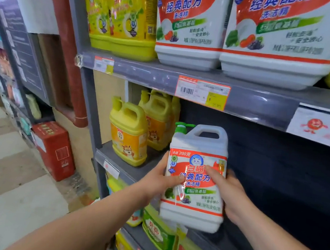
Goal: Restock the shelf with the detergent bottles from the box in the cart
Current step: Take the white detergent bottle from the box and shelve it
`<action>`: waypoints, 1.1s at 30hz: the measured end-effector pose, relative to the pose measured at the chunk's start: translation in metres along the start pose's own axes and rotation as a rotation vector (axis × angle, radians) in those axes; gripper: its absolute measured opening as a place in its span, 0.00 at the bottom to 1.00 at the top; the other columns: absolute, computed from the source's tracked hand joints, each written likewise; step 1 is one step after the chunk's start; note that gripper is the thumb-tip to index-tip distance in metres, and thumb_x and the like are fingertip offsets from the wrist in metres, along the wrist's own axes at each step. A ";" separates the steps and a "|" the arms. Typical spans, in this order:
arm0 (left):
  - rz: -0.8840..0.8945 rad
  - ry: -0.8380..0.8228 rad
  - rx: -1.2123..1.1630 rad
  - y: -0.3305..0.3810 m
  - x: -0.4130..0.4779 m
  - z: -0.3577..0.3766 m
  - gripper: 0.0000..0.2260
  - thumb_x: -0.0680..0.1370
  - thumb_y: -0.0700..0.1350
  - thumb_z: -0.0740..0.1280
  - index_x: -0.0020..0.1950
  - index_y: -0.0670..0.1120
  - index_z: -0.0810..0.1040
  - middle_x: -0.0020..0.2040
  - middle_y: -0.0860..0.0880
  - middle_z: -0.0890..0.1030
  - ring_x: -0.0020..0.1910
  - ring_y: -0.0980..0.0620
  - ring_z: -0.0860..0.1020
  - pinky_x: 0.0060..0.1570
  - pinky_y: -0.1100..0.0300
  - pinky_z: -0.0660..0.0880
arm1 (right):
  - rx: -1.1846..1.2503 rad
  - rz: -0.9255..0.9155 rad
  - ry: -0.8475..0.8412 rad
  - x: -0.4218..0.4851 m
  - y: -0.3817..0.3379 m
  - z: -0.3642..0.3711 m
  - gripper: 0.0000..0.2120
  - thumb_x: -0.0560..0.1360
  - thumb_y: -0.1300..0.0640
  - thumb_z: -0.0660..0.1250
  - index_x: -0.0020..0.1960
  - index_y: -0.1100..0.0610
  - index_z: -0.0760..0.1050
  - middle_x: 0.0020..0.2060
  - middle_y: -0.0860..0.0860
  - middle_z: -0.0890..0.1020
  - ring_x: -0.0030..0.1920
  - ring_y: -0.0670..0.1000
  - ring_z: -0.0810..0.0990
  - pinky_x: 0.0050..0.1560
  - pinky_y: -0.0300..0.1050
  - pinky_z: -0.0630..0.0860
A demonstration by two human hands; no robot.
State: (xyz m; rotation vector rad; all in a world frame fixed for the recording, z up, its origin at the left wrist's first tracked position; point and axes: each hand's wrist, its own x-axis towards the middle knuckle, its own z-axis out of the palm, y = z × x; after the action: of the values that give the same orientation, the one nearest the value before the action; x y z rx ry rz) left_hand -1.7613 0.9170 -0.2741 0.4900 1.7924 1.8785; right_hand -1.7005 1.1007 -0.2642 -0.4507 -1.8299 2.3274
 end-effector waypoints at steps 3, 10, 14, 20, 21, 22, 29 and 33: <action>0.018 -0.079 0.017 0.000 0.027 -0.021 0.31 0.73 0.40 0.72 0.70 0.59 0.62 0.59 0.47 0.81 0.55 0.47 0.81 0.53 0.49 0.79 | -0.006 -0.043 0.046 0.017 0.002 0.012 0.27 0.60 0.50 0.76 0.57 0.52 0.73 0.42 0.54 0.86 0.41 0.55 0.86 0.32 0.45 0.80; 0.028 -0.127 0.082 -0.009 0.073 -0.053 0.36 0.71 0.35 0.72 0.72 0.55 0.60 0.60 0.45 0.79 0.58 0.45 0.79 0.59 0.41 0.75 | -0.043 -0.137 0.153 0.044 0.023 0.026 0.22 0.65 0.56 0.75 0.54 0.45 0.72 0.41 0.48 0.86 0.41 0.49 0.86 0.32 0.39 0.79; 0.065 -0.135 0.137 -0.010 0.088 -0.060 0.39 0.70 0.34 0.73 0.74 0.53 0.58 0.61 0.45 0.79 0.59 0.46 0.79 0.58 0.41 0.75 | -0.051 -0.164 0.169 0.050 0.028 0.029 0.31 0.59 0.52 0.76 0.58 0.41 0.69 0.43 0.45 0.86 0.43 0.49 0.85 0.34 0.39 0.80; 0.103 -0.150 0.296 -0.009 0.099 -0.066 0.43 0.71 0.38 0.74 0.76 0.58 0.51 0.61 0.53 0.78 0.57 0.55 0.79 0.57 0.50 0.78 | -0.184 -0.189 0.215 0.055 0.035 0.026 0.26 0.68 0.59 0.74 0.56 0.36 0.67 0.43 0.39 0.85 0.45 0.43 0.84 0.36 0.35 0.79; 0.108 -0.150 0.332 -0.009 0.099 -0.067 0.42 0.71 0.39 0.74 0.75 0.58 0.52 0.59 0.54 0.78 0.57 0.55 0.79 0.57 0.50 0.78 | -0.208 -0.188 0.222 0.055 0.037 0.026 0.27 0.68 0.59 0.74 0.55 0.35 0.66 0.43 0.40 0.85 0.45 0.43 0.84 0.36 0.35 0.79; 0.122 -0.145 0.380 -0.008 0.098 -0.068 0.40 0.70 0.39 0.74 0.73 0.59 0.54 0.58 0.56 0.78 0.57 0.56 0.78 0.56 0.52 0.78 | -0.234 -0.189 0.230 0.055 0.038 0.027 0.28 0.68 0.58 0.74 0.56 0.34 0.65 0.43 0.40 0.85 0.44 0.42 0.84 0.36 0.34 0.79; 0.612 0.122 0.770 0.033 0.082 -0.084 0.32 0.71 0.42 0.70 0.73 0.46 0.62 0.66 0.44 0.70 0.67 0.50 0.67 0.63 0.68 0.63 | -0.477 -0.265 0.262 0.056 0.049 0.033 0.37 0.66 0.64 0.76 0.66 0.46 0.59 0.43 0.39 0.81 0.41 0.33 0.81 0.34 0.26 0.74; 0.932 0.379 0.926 0.082 0.078 -0.105 0.21 0.69 0.44 0.67 0.61 0.40 0.77 0.59 0.37 0.77 0.60 0.37 0.74 0.59 0.51 0.69 | -0.538 -0.226 0.286 0.067 0.049 0.042 0.39 0.67 0.61 0.76 0.69 0.46 0.57 0.43 0.37 0.79 0.37 0.32 0.80 0.32 0.25 0.74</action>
State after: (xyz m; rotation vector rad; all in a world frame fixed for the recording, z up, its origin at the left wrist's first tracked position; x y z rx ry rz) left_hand -1.8937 0.8752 -0.2066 1.5986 3.0201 1.5320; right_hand -1.7741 1.0702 -0.3120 -0.5668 -2.2032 1.5201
